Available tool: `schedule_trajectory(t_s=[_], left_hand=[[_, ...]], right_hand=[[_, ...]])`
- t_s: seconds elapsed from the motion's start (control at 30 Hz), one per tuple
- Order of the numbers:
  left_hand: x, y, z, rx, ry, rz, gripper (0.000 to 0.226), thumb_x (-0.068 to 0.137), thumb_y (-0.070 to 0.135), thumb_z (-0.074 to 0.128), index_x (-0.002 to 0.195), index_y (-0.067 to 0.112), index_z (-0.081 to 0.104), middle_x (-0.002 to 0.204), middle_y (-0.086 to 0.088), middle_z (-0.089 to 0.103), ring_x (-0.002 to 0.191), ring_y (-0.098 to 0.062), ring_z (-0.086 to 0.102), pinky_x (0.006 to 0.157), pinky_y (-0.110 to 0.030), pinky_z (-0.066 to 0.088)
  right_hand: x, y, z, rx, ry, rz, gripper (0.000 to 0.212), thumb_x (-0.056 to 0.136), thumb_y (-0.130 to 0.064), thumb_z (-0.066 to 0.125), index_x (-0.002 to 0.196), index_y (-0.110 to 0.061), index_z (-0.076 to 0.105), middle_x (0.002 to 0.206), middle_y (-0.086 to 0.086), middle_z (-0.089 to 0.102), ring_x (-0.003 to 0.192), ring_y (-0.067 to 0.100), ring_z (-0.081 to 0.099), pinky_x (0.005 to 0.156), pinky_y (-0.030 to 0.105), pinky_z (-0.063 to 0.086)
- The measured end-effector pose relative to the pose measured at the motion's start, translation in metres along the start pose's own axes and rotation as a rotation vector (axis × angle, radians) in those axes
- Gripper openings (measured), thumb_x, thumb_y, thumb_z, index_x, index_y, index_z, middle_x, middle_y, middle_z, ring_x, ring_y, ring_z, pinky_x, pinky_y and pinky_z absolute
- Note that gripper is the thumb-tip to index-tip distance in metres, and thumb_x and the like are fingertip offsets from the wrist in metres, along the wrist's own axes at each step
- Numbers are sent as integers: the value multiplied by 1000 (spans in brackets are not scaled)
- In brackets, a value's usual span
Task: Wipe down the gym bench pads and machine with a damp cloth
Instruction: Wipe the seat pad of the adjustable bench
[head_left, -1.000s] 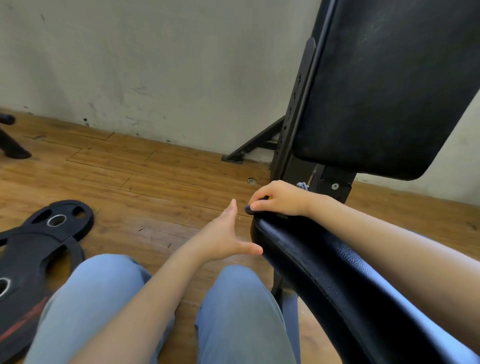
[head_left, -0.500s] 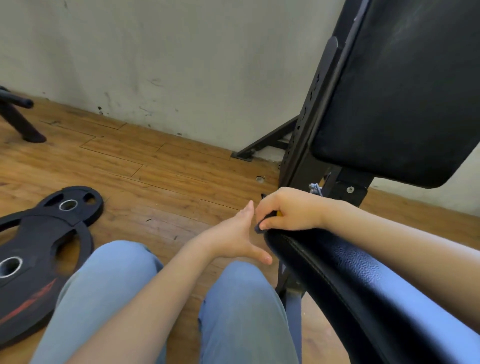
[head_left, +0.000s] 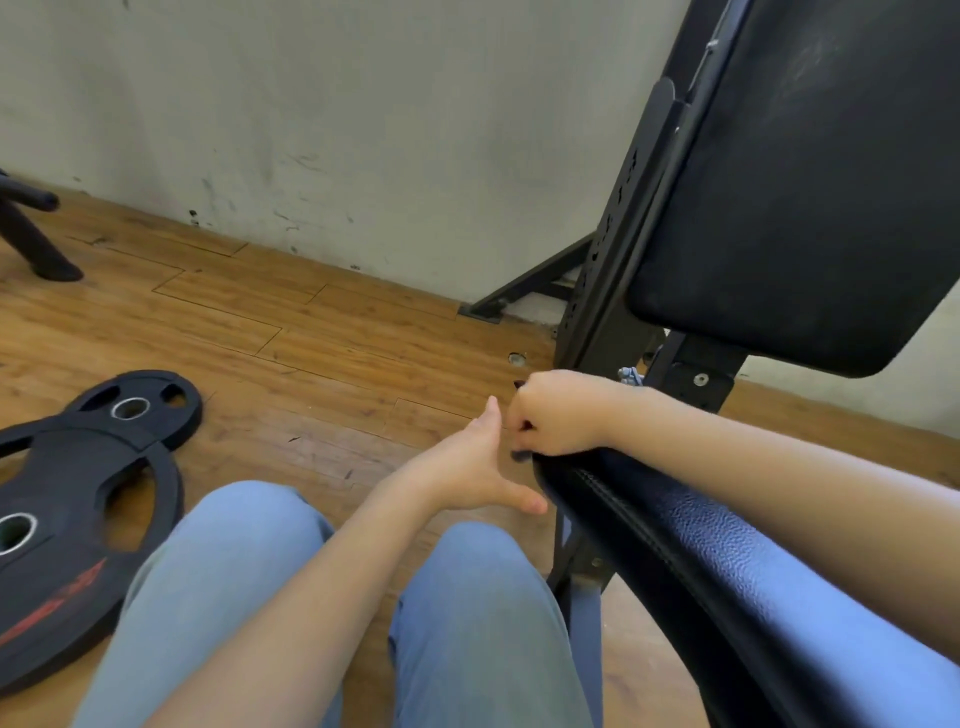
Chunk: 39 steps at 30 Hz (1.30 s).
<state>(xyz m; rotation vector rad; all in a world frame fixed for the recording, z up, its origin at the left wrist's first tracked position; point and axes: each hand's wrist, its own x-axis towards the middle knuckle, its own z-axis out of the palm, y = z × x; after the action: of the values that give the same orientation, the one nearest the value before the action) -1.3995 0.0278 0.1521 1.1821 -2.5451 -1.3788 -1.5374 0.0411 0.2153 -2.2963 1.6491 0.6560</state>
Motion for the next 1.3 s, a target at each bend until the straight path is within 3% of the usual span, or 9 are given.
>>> schedule_trajectory(t_s=[0.13,0.43,0.67,0.8,0.9,0.97,1.03,1.17,1.3], left_hand=[[1,-1,-4,24,19,-24,127,72,46,76,148,17,-21,160,-6,3,145,-24,17,115,-39,25],[3,5,3,114,-79,104,125,72,38,79,150,18,-17,159,4,-12,146,-13,4,113,-24,14],[11,18,10,-36,-70,137,115,73,30,79,152,20,-4,158,0,15,144,-15,18,115,-27,20],[14,16,8,-267,-34,119,84,84,11,67,151,16,16,154,0,28,138,-12,32,115,-36,28],[17,19,5,-445,55,93,61,82,-9,48,138,14,46,133,2,53,127,-11,45,110,-30,32],[20,21,4,-571,90,48,59,77,-5,46,131,16,53,127,-1,57,126,-16,48,108,-33,36],[21,25,3,-676,129,-32,43,88,-1,47,129,9,56,125,-7,57,120,-23,52,104,-35,42],[28,16,-12,-770,417,-83,33,96,28,49,119,9,63,124,-9,61,115,-25,55,100,-37,40],[26,10,-19,-784,393,-14,41,101,38,35,130,16,54,135,0,54,125,-15,47,112,-39,29]], right_hand=[[9,-8,-3,-141,-6,125,22,91,-33,55,85,-14,65,79,-1,62,78,20,59,74,32,51],[-95,-19,62,-210,310,-246,12,60,-17,71,61,-27,65,77,-12,64,94,18,63,76,31,53],[-112,-46,57,-250,153,-67,25,82,-5,46,95,-9,67,108,5,62,123,30,43,98,42,35],[-147,-47,73,-222,182,-140,9,58,-14,69,61,-21,64,75,-6,65,96,26,64,73,35,53],[-130,-48,58,-229,29,-142,8,76,-9,61,76,-14,68,98,1,67,120,28,50,87,36,45],[-92,-49,43,-412,-28,-125,11,80,-8,58,85,-8,68,106,8,65,117,30,49,72,28,39],[-55,-54,29,-430,135,-105,13,57,-11,79,61,-9,67,68,5,61,72,27,61,49,21,29],[-4,-40,10,-218,113,163,17,91,-11,52,103,-7,62,81,3,53,86,26,56,64,32,36],[-16,-20,14,-83,183,144,14,91,-19,53,92,-13,66,96,2,64,91,22,58,82,37,50]])
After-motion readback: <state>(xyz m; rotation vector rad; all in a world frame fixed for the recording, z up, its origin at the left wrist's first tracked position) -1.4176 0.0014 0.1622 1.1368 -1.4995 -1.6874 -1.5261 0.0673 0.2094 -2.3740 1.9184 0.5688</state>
